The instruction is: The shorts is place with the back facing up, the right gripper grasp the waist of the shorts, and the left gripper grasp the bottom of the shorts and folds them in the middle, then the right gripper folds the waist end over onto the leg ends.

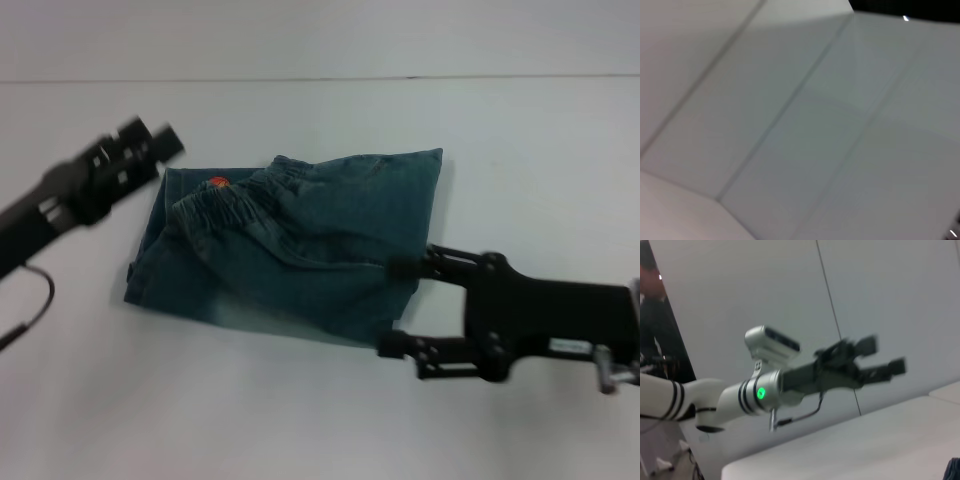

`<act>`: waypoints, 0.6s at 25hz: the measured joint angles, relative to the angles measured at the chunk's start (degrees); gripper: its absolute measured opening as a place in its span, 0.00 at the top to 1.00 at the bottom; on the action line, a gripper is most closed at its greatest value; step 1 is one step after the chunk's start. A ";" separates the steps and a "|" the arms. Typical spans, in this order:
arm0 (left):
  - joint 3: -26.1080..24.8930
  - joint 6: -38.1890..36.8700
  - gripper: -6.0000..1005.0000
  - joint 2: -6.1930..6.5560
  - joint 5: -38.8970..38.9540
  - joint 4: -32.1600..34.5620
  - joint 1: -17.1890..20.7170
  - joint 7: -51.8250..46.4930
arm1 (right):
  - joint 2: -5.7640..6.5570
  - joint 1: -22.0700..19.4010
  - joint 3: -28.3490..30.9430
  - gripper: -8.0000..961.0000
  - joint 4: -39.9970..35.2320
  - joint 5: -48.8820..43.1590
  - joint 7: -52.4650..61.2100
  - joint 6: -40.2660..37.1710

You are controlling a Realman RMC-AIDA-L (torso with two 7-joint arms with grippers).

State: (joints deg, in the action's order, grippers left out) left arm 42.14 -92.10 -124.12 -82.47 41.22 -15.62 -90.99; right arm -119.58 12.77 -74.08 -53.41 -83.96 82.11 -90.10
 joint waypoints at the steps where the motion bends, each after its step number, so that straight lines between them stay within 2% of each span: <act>1: -0.78 -1.75 0.07 0.03 -2.13 0.00 0.22 0.03 | 0.11 -0.02 2.48 0.06 1.72 -1.03 -0.98 -2.56; 2: -2.08 -4.26 0.07 0.07 -5.97 -0.01 0.42 0.17 | 0.19 -0.02 4.38 0.06 2.78 -2.22 -1.60 -4.24; 6: -2.92 -7.90 0.07 0.16 -12.66 0.15 0.52 0.97 | 0.28 -0.32 10.76 0.06 4.91 -7.99 -2.69 -8.40; 11: -2.77 -9.35 0.07 0.21 -16.29 -0.44 0.30 2.91 | 0.16 -0.63 14.60 0.07 5.01 -13.06 -2.61 -11.63; 15: -2.22 -9.63 0.07 0.20 -17.23 -1.23 -0.07 3.26 | 0.15 -0.66 15.15 0.07 4.96 -13.58 -2.12 -13.35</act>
State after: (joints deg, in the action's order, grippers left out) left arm 39.92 -101.73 -123.92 -99.69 39.99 -15.69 -87.72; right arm -119.43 12.11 -58.94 -48.44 -97.54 79.99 -103.45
